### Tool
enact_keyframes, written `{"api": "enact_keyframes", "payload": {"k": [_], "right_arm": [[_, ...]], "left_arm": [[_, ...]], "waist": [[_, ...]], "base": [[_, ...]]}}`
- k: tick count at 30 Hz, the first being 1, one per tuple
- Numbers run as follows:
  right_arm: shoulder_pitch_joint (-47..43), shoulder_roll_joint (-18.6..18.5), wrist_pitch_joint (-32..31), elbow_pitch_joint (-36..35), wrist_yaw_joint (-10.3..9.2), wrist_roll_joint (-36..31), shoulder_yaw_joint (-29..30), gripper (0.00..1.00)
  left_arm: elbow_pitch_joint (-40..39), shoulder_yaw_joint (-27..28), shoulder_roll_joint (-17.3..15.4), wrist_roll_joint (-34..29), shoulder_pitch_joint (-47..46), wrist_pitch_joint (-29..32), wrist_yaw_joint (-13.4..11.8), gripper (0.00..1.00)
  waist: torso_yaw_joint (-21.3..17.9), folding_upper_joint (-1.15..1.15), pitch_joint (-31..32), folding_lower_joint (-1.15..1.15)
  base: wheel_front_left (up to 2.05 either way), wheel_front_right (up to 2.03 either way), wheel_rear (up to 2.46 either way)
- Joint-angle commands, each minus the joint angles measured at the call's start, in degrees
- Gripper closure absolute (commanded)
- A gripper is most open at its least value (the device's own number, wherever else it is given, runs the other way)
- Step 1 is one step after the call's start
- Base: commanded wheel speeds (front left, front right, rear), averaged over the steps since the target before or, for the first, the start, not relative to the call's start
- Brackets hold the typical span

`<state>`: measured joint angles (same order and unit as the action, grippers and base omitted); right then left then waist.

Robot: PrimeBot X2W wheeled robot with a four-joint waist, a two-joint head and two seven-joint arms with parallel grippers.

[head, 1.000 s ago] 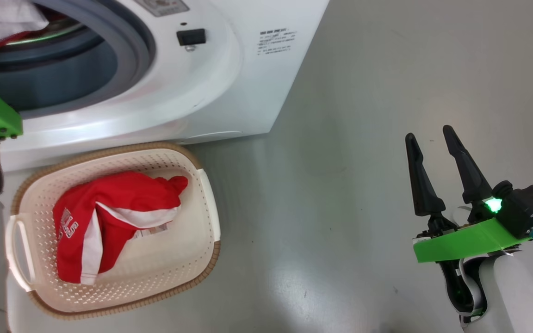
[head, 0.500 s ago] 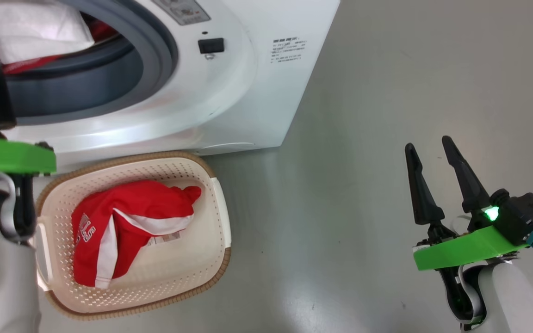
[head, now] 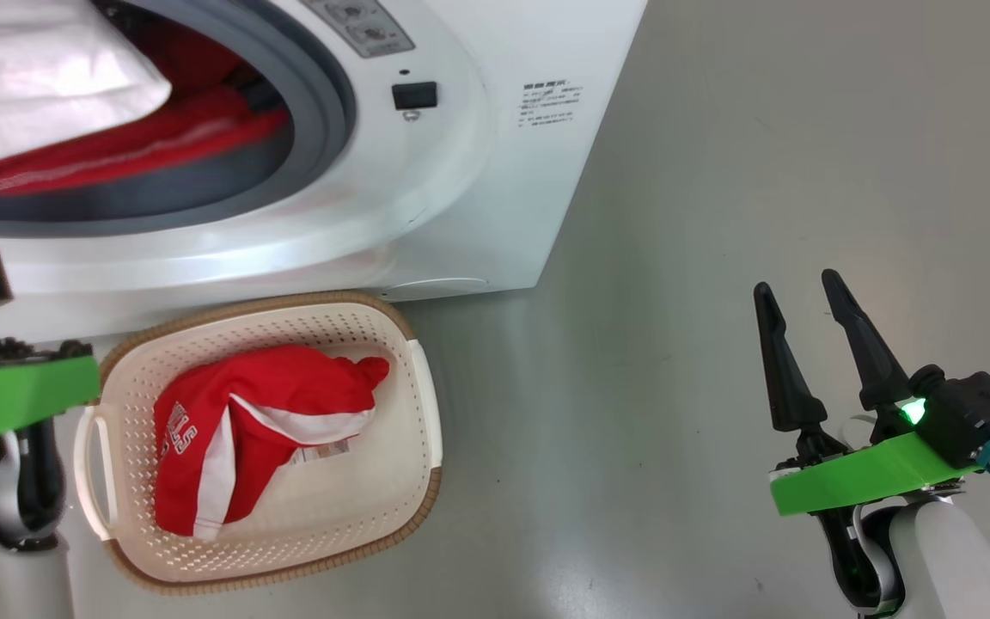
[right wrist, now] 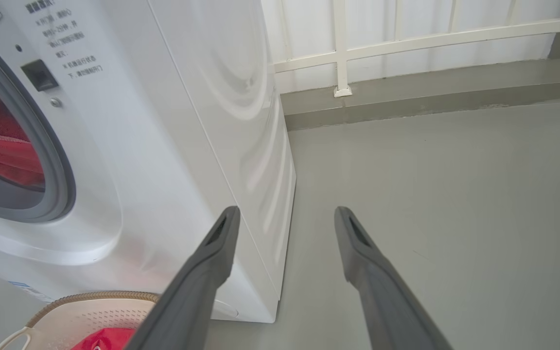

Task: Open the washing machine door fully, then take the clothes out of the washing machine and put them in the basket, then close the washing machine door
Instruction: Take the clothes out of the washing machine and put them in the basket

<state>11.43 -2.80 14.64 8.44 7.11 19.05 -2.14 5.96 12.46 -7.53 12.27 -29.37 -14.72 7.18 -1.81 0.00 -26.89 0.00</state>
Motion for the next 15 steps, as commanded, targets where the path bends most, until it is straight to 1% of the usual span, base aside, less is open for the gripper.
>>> {"api": "enact_keyframes", "payload": {"k": [1, 5, 15], "right_arm": [[-0.9, -0.1, 0.4, -1.2, 0.37, -0.9, -0.8, 0.00], [-1.0, -0.1, 0.4, -1.2, 0.37, -1.0, -0.7, 0.00], [-0.6, -0.1, 0.4, -1.3, 0.37, -1.0, -0.8, 0.00]], "left_arm": [[-3.9, 2.4, -1.4, -0.2, 1.5, -0.3, 0.3, 1.00], [-9.1, 3.4, -0.2, -0.9, 3.0, -0.3, 0.3, 1.00], [-20.6, 4.6, 1.4, -1.4, 3.3, -0.3, 0.3, 1.00]], "waist": [[0.3, 0.00, 0.1, 0.00], [0.7, 0.00, 0.1, 0.00], [0.7, 0.00, -0.3, 0.00]], "base": [[0.00, 0.00, 0.00], [0.00, 0.00, 0.00], [0.00, 0.00, 0.00]]}}
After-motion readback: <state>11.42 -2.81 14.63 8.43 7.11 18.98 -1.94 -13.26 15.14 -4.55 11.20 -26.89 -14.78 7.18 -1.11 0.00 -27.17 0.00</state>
